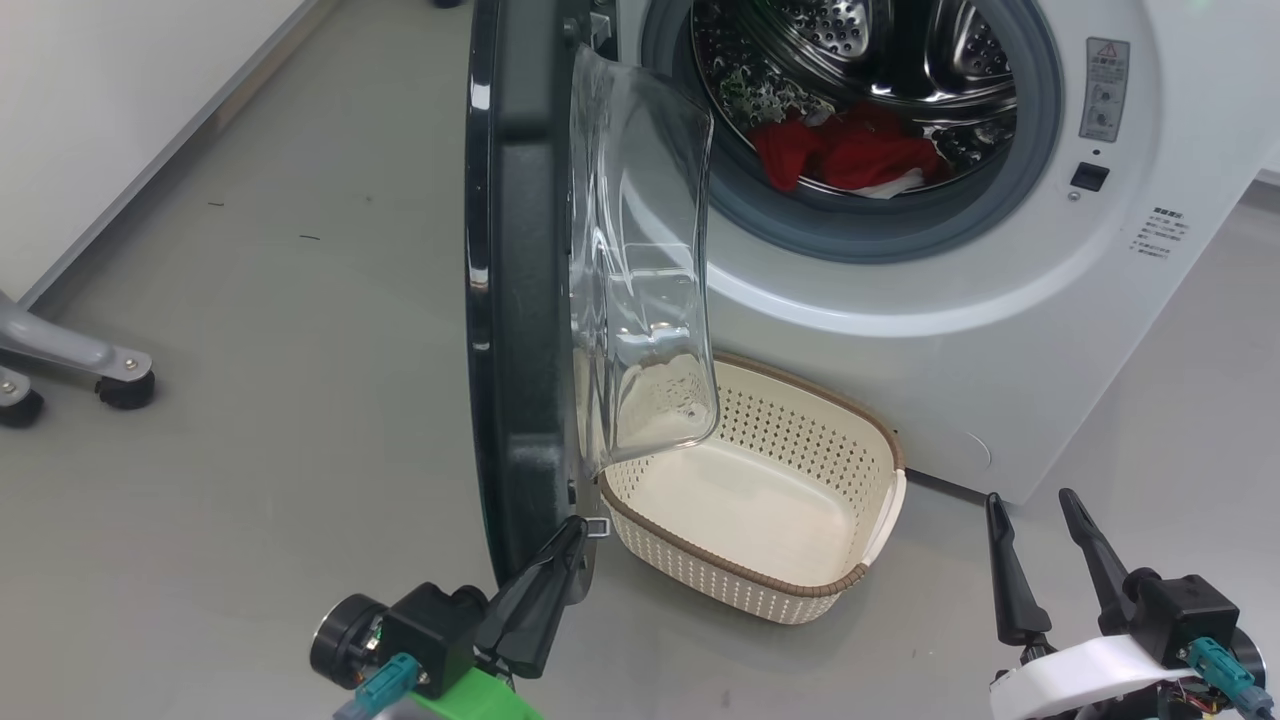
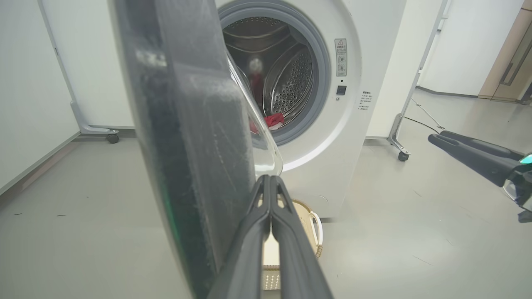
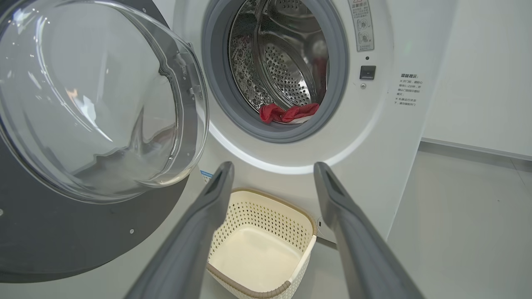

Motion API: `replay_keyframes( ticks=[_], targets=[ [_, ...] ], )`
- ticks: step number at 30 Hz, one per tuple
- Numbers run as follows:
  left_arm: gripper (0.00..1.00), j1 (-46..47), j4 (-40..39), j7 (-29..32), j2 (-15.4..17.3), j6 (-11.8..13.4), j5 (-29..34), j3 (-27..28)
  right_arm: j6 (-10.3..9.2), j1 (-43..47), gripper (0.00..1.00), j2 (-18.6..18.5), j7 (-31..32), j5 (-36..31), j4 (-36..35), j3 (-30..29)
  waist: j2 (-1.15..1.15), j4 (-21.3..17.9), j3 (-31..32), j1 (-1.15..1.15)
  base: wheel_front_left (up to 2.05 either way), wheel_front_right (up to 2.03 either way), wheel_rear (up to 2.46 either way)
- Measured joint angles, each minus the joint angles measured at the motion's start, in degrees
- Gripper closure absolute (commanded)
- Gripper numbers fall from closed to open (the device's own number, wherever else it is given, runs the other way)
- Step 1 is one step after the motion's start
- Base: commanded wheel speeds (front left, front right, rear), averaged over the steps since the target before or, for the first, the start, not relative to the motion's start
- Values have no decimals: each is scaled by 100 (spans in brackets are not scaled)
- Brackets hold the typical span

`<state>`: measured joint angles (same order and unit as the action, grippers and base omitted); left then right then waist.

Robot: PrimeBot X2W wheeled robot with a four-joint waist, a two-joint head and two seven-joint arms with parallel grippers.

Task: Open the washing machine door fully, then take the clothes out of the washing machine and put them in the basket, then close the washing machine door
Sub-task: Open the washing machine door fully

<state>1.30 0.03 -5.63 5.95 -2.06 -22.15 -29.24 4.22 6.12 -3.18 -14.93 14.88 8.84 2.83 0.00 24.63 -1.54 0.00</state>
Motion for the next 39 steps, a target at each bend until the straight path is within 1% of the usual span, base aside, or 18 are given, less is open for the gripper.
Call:
replay_keyframes(
  ticks=[10,17,24,29,39],
  targets=[
    [100,-116,110,-111,25,193,0,319,42,-18,0,36,0,-41,-116,-54,0,106,-41,0,0,0,0],
    [100,-136,194,-211,79,400,-33,616,73,-92,0,53,0,-49,-179,-41,0,124,-81,0,0,0,0],
    [100,-133,289,-348,208,493,-87,971,78,-103,0,59,0,-146,-225,22,0,92,-173,0,0,0,0],
    [100,-121,356,-417,243,577,-147,1258,102,-125,0,59,0,-214,-249,52,0,33,-264,0,0,0,0],
    [100,28,578,-561,355,639,-361,1779,121,-254,0,59,0,-305,-335,58,0,-120,-492,0,0,0,0]
  ],
)
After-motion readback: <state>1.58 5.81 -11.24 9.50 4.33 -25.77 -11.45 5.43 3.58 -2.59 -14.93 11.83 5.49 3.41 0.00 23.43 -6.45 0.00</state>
